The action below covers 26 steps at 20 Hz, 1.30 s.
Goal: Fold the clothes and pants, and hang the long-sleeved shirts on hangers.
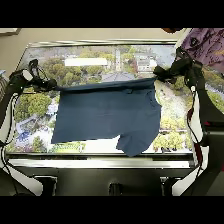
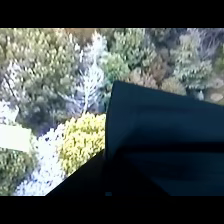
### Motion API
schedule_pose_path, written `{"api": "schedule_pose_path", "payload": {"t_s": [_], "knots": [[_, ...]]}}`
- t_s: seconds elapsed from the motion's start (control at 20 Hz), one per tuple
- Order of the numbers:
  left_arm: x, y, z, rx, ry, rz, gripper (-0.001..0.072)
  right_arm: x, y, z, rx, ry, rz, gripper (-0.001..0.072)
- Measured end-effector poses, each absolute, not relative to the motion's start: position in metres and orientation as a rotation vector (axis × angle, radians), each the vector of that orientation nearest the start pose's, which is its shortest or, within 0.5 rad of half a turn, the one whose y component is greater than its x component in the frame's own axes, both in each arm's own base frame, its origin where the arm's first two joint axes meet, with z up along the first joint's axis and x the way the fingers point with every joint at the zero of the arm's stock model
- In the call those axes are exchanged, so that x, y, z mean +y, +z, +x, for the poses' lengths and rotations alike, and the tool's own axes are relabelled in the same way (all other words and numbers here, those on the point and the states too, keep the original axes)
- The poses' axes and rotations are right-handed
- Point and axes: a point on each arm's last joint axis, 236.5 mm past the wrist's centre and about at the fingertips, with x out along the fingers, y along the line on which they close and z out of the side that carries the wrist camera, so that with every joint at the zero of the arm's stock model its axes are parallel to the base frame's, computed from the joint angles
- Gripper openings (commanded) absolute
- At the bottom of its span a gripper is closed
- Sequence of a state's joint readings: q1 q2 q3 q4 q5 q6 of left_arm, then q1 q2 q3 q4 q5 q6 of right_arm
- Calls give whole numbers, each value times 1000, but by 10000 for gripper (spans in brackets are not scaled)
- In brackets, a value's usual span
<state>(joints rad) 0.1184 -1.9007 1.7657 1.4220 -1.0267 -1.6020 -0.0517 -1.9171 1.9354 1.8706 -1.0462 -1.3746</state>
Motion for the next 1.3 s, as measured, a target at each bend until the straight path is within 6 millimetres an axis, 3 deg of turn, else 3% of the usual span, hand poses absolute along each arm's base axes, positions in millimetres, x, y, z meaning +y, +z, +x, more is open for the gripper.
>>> {"api": "schedule_pose_path", "payload": {"t_s": [0.35,0.5,0.7,1.0,1.05,1.1,1.25,1.3], "knots": [[20,-55,495,1420,29,-264,17,13,4,539,1246,-49,359,28],[7,-62,473,1512,6,-268,17,11,-1,523,1313,-60,338,28],[-5,-73,459,1579,-13,-265,16,10,-13,511,1382,-60,318,29],[-8,-92,450,1640,-11,-270,22,10,-54,491,1533,-64,306,29],[-8,-95,449,1648,-9,-272,58,10,-59,489,1549,-65,307,30],[-8,-98,448,1656,-5,-276,140,11,-64,487,1565,-64,310,39],[-7,-103,449,1656,20,-292,451,19,-75,485,1594,-44,336,269],[-7,-102,453,1645,30,-301,522,23,-76,485,1597,-31,350,333]]}}
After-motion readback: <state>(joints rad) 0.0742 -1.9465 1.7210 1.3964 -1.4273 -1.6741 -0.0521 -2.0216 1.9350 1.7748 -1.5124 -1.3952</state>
